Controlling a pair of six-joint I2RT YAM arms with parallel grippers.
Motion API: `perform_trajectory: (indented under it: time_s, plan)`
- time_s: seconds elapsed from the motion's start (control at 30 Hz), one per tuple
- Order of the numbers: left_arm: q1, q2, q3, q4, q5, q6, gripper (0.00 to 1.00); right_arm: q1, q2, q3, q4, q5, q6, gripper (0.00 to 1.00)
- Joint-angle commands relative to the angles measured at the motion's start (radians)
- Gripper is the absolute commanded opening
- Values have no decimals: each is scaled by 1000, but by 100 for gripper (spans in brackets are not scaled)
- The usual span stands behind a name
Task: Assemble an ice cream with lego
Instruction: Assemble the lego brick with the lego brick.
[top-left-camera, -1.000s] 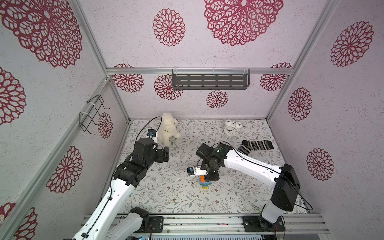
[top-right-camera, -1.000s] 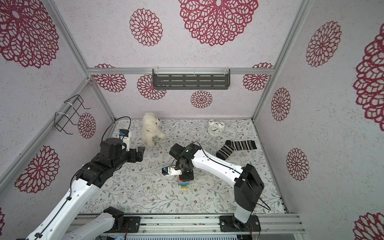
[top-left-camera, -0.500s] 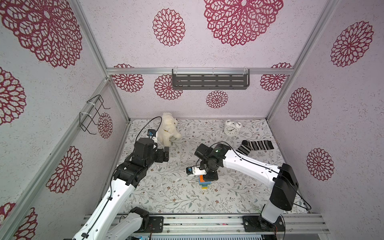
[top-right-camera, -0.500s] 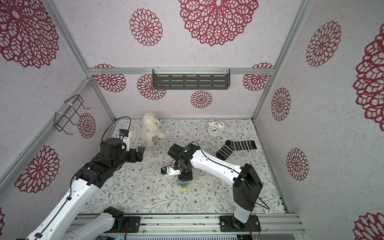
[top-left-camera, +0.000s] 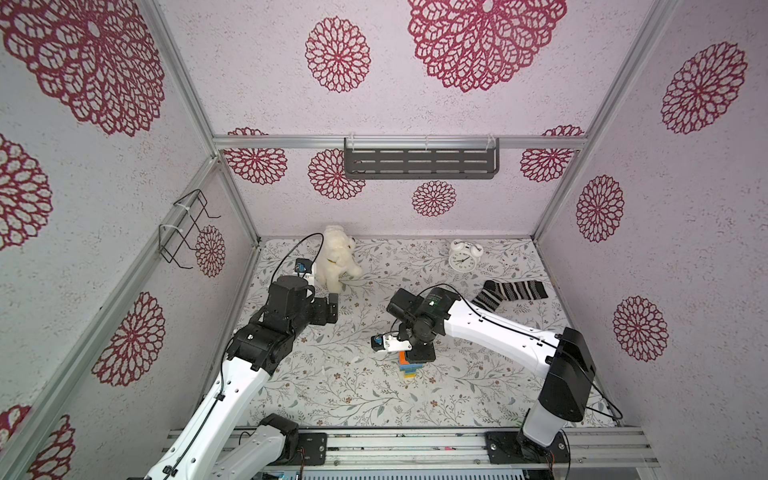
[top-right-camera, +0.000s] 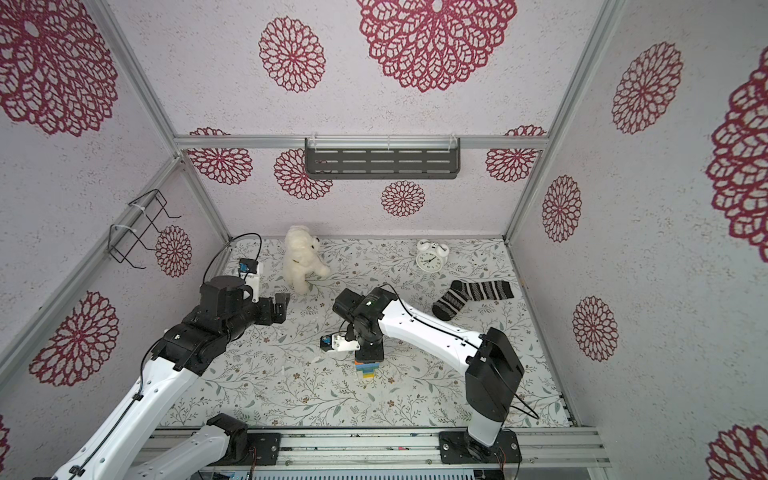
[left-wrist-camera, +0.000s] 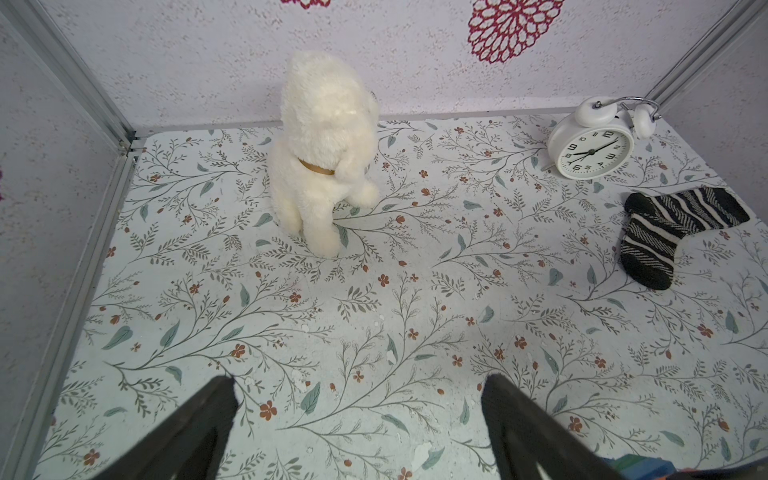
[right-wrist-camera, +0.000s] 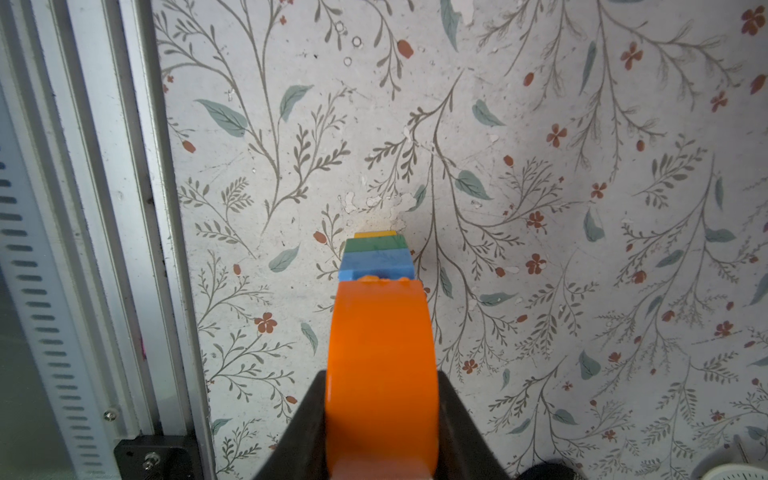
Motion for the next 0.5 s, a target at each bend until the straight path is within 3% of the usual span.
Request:
perform_trajectory:
  time_s: [0.0, 0.47]
  plan:
    - [11, -6, 11, 1, 1, 5, 97, 7, -4, 8, -17, 6, 17, 19]
    - [10, -6, 11, 0, 1, 7, 97, 6, 8, 1, -7, 12, 2, 20]
